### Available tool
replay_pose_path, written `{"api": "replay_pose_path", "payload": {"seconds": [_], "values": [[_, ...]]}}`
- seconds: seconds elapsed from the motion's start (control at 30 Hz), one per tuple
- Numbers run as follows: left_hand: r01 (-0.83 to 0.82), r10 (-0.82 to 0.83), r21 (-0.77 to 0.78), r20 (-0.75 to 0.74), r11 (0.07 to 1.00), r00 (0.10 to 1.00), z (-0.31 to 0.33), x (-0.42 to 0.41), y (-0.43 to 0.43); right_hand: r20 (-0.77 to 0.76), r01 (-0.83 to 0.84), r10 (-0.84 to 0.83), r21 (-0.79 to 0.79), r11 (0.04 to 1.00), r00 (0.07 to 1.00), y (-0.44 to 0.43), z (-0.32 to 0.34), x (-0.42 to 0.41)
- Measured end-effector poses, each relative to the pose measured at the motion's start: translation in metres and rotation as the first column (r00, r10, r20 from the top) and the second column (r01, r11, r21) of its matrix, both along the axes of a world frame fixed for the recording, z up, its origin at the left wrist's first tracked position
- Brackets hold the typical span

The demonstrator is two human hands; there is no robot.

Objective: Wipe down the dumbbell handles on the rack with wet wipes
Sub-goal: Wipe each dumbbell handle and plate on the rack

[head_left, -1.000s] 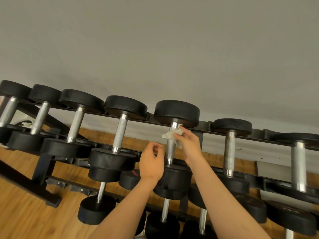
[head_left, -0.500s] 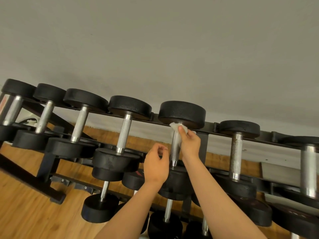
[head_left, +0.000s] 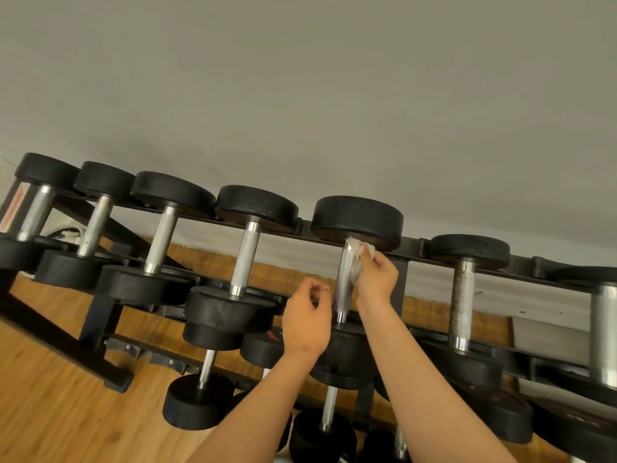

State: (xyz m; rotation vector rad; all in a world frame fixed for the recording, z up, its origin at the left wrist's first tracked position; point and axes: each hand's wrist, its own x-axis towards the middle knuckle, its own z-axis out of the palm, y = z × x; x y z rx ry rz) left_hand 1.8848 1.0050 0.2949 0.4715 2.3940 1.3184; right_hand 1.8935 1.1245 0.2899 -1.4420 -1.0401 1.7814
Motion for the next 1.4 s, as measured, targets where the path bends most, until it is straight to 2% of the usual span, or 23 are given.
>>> {"api": "replay_pose_path", "payload": {"seconds": [0.2, 0.4, 0.53, 0.63, 0.73, 0.8, 0.87, 0.97, 1.1, 1.23, 1.4], "values": [[-0.007, 0.007, 0.007, 0.011, 1.000, 1.000, -0.002, 0.000, 0.000, 0.018, -0.035, 0.034, 0.074, 0.997, 0.999, 0.000, -0.001, 0.004], [-0.012, 0.012, 0.026, 0.015, 1.000, 1.000, -0.005, -0.001, 0.000, 0.072, -0.236, 0.232, 0.055, 0.970, 0.970, 0.007, -0.004, 0.029], [-0.021, 0.020, 0.045, 0.018, 0.999, 1.000, -0.006, -0.001, -0.001, 0.159, -0.407, 0.398, 0.031, 0.913, 0.904, 0.000, -0.007, 0.049], [-0.020, 0.020, 0.050, 0.003, 0.999, 1.000, -0.008, -0.001, -0.001, 0.236, -0.593, 0.577, -0.003, 0.805, 0.782, 0.000, -0.006, 0.060], [-0.036, 0.036, 0.057, -0.005, 0.998, 0.999, -0.007, 0.000, -0.001, 0.398, -0.790, 0.741, -0.062, 0.610, 0.541, 0.000, -0.006, 0.065], [-0.040, 0.041, 0.062, -0.014, 0.997, 0.999, -0.007, -0.001, -0.001, 0.430, -0.814, 0.757, -0.083, 0.575, 0.492, 0.000, -0.004, 0.065], [-0.037, 0.038, 0.062, -0.013, 0.997, 0.999, -0.009, -0.001, -0.001, 0.402, -0.782, 0.739, -0.083, 0.618, 0.541, 0.000, -0.004, 0.063], [-0.034, 0.035, 0.056, -0.011, 0.998, 0.999, -0.010, -0.002, 0.000, 0.306, -0.671, 0.653, -0.059, 0.739, 0.693, 0.001, 0.000, 0.056], [-0.040, 0.040, 0.049, -0.002, 0.998, 0.999, -0.008, -0.002, 0.000, 0.242, -0.548, 0.549, -0.079, 0.833, 0.800, 0.010, 0.008, 0.039], [-0.042, 0.042, 0.050, 0.004, 0.998, 0.999, -0.007, -0.002, 0.000, 0.129, -0.348, 0.358, -0.095, 0.933, 0.925, 0.021, 0.015, 0.020], [-0.040, 0.040, 0.058, 0.005, 0.998, 0.999, -0.008, -0.002, 0.001, -0.014, -0.112, 0.112, -0.193, 0.975, 0.994, 0.023, 0.012, 0.005]]}}
